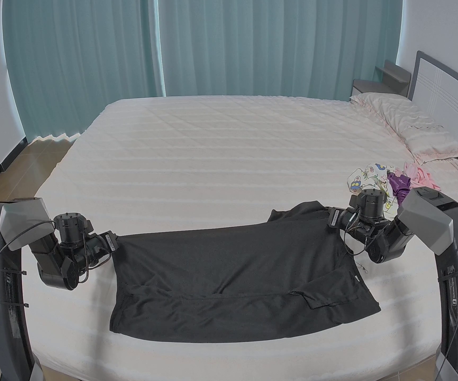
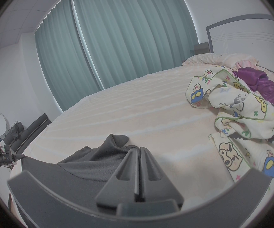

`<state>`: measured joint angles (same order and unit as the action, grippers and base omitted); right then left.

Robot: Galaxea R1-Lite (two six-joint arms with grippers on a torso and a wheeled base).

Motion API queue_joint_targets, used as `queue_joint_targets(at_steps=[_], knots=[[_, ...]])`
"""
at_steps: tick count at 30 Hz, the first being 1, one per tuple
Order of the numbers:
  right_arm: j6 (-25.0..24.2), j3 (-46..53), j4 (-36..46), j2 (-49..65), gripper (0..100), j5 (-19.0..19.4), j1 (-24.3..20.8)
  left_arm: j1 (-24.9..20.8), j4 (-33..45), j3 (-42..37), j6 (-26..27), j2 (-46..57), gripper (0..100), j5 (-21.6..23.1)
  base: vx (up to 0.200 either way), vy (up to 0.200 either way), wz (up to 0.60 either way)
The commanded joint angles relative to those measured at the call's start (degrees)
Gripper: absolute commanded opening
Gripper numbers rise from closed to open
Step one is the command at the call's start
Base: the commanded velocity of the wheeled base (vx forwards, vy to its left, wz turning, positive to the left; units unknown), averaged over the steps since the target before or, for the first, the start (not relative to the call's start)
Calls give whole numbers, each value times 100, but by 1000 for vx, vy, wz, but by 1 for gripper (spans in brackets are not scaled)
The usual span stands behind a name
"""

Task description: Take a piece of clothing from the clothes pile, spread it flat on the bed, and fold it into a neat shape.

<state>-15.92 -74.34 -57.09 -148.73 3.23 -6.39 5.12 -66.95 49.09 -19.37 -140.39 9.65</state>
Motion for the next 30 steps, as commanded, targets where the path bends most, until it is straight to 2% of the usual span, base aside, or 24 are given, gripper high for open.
queue_joint_targets(at_steps=[1, 7, 14, 21, 22, 30], knots=[[-8, 394, -22, 327, 0, 125, 32, 7, -99, -172, 12, 73, 0, 1, 0, 0, 0], [-175, 710, -110, 555, 0, 213, 59, 7, -283, -453, 56, 213, 0, 19, 0, 0, 0], [-280, 1308, -233, 854, 0, 529, 103, 7, -301, -717, 100, 442, 0, 54, 0, 0, 0], [-271, 1958, -725, 907, 0, 617, 103, 7, -319, -1033, 267, 495, 0, 107, 0, 0, 0], [-236, 2266, -892, 959, 0, 626, 94, 7, -442, -1288, 320, 486, 0, 186, 0, 0, 0], [-183, 3154, -1463, 995, 0, 723, 94, 24, -661, -1833, 601, 407, 0, 274, 0, 0, 0]])
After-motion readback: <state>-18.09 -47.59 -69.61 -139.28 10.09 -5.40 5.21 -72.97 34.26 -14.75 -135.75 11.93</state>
